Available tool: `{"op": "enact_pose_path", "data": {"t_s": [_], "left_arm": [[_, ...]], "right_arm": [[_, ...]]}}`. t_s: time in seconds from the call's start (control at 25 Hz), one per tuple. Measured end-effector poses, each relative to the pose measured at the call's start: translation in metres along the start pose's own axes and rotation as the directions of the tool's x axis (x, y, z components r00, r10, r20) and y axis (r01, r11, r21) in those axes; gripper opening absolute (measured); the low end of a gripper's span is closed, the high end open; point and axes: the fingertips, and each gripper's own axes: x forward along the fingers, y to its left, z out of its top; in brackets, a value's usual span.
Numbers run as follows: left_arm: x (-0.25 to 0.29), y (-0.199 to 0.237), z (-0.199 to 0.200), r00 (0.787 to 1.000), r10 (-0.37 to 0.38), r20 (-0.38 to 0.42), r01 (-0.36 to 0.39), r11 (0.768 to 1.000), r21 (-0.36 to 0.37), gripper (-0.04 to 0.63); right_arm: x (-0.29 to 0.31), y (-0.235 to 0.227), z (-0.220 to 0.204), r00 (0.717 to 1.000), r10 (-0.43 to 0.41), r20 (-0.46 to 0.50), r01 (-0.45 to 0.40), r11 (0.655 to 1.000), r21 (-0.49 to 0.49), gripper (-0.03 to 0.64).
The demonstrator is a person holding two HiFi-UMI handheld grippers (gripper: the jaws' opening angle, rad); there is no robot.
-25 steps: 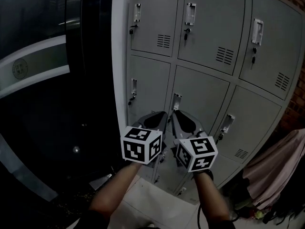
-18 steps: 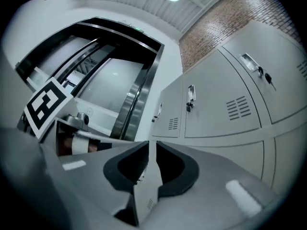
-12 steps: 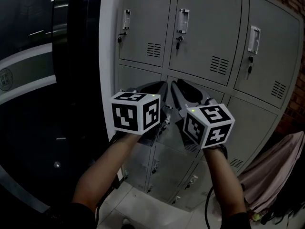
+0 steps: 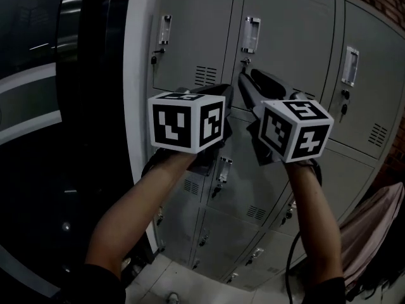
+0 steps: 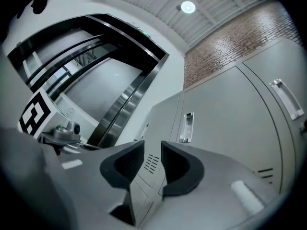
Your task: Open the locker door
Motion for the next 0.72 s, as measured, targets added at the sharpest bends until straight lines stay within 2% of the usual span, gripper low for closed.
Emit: {"op": "enact_pose_path", "data": {"t_s": [0.12,0.36,0.56,0.72], "left_arm": [[0.018,0.017,0.011,0.999,-0.038,0.009,0.038,0.999,-0.016,0.003],[0.043,0.038,0.03,0.993,-0.114,0.023,0.114,0.994,0.002,0.011],[0.058,0.049,0.037,0.986,-0.163,0.045,0.164,0.986,-0.01,0.011],[0.068,0.05,0.035,0.977,-0.207,0.052,0.208,0.978,-0.011,0.011]], "right_arm": [[0.025,-0.013,0.009,1.0,-0.023,0.011,0.023,0.999,-0.026,0.087],[0.067,-0.039,0.027,0.998,-0.056,0.024,0.056,0.998,-0.032,0.097],[0.096,-0.063,0.036,0.995,-0.098,-0.016,0.097,0.994,-0.054,0.118],[0.112,-0.078,0.033,0.991,-0.121,-0.063,0.119,0.992,-0.028,0.141]]}}
